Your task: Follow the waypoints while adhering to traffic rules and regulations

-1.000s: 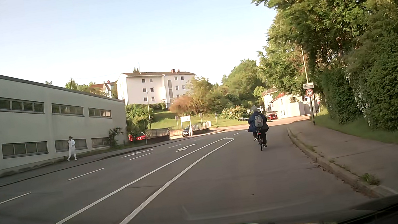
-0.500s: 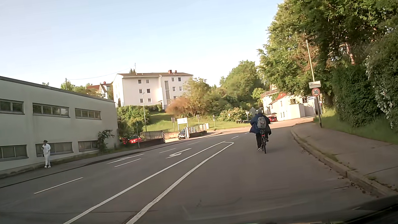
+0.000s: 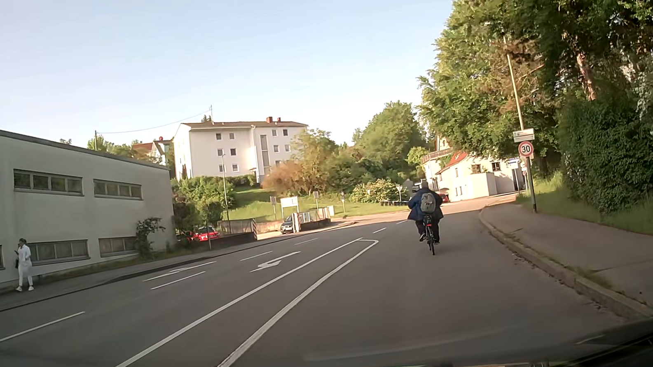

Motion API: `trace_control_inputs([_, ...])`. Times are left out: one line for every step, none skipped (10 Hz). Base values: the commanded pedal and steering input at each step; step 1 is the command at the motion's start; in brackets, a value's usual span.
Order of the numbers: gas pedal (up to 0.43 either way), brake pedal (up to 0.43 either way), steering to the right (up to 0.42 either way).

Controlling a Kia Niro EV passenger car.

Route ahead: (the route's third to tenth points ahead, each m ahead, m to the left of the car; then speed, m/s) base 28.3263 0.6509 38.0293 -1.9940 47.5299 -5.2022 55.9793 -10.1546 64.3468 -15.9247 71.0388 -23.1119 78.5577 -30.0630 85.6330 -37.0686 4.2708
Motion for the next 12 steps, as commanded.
trace_control_inputs([0.098, 0.0, 0.034])
trace_control_inputs([0.098, 0.0, 0.039])
trace_control_inputs([0.098, 0.0, 0.042])
trace_control_inputs([0.098, 0.0, 0.046])
trace_control_inputs([0.098, 0.0, 0.051])
trace_control_inputs([0.098, 0.0, 0.056])
trace_control_inputs([0.11, 0.0, 0.061])
trace_control_inputs([0.098, 0.0, 0.063])
trace_control_inputs([0.098, 0.0, 0.063])
trace_control_inputs([0.098, 0.0, 0.063])
trace_control_inputs([0.098, 0.0, 0.063])
trace_control_inputs([0.098, 0.0, 0.063])
